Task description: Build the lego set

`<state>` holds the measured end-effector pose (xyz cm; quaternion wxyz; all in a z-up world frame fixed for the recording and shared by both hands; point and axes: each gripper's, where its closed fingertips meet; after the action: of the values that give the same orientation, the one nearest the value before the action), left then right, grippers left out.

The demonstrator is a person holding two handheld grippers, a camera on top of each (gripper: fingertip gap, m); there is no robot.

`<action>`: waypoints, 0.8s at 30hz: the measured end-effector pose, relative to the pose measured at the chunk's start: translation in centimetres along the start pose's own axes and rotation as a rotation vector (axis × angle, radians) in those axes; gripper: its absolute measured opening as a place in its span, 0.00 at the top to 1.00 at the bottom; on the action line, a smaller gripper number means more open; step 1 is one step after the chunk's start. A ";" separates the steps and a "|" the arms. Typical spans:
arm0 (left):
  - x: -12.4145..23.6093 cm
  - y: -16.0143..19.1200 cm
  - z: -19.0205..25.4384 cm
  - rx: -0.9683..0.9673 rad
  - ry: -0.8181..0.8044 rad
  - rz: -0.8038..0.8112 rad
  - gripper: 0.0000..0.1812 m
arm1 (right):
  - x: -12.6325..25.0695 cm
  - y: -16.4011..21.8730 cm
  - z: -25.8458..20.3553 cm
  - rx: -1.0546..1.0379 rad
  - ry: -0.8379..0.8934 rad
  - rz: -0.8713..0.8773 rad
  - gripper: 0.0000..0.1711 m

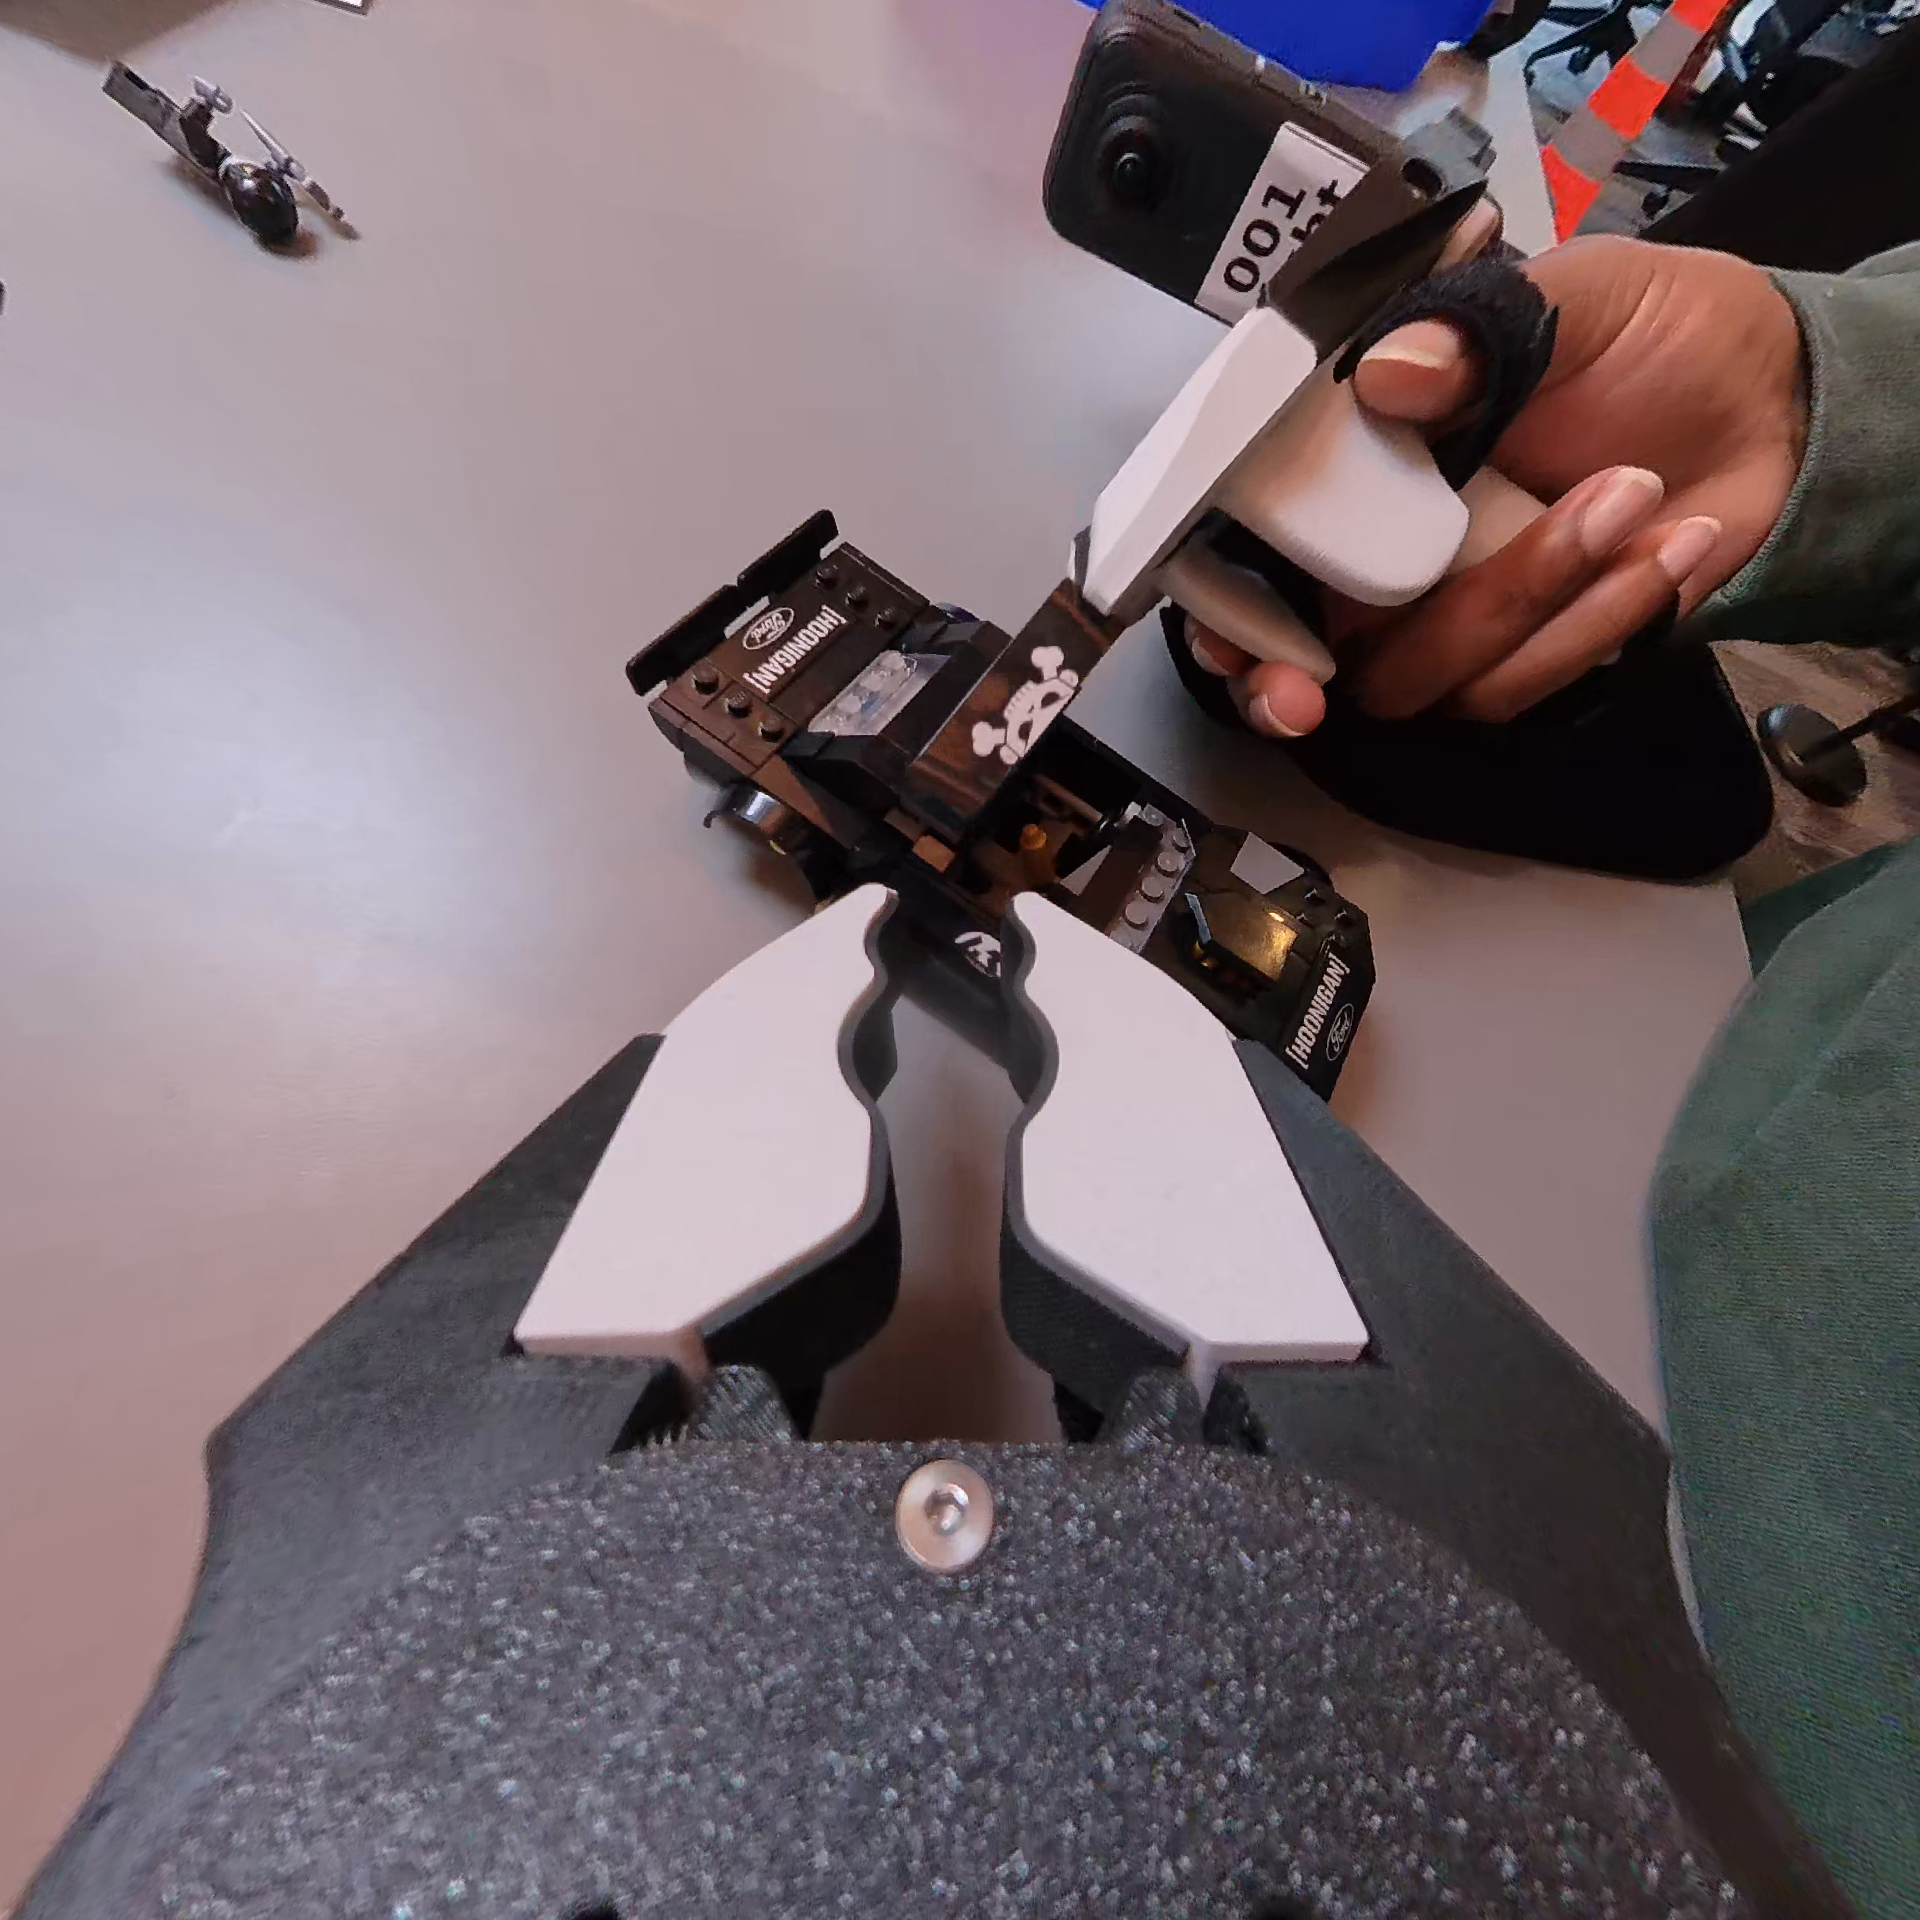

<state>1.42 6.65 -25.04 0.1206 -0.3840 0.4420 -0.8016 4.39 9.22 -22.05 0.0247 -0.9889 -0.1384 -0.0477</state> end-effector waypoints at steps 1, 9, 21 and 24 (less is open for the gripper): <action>0.0 0.0 0.0 0.001 0.002 0.002 0.91 | 0.0 0.0 0.1 -0.004 0.002 0.002 1.00; 0.0 0.1 0.0 0.005 0.005 0.001 0.91 | 0.2 -0.3 0.4 -0.020 0.004 0.013 1.00; -0.2 0.3 -0.1 0.007 0.008 -0.006 0.91 | 0.1 -0.1 0.5 -0.022 0.007 -0.002 1.00; -0.2 0.3 -0.1 0.007 0.008 -0.007 0.91 | 0.1 -0.1 0.5 -0.021 0.012 -0.007 1.00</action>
<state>1.43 6.59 -25.40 0.1175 -0.3818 0.4383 -0.8052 4.47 9.35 -22.51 0.0152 -0.9883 -0.1414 -0.0552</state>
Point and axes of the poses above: each gripper's, where its closed fingertips meet, x back along the fingers, y out of its underside, z = x × y across the jaws, and after that the axes turned 5 degrees about y, right-handed
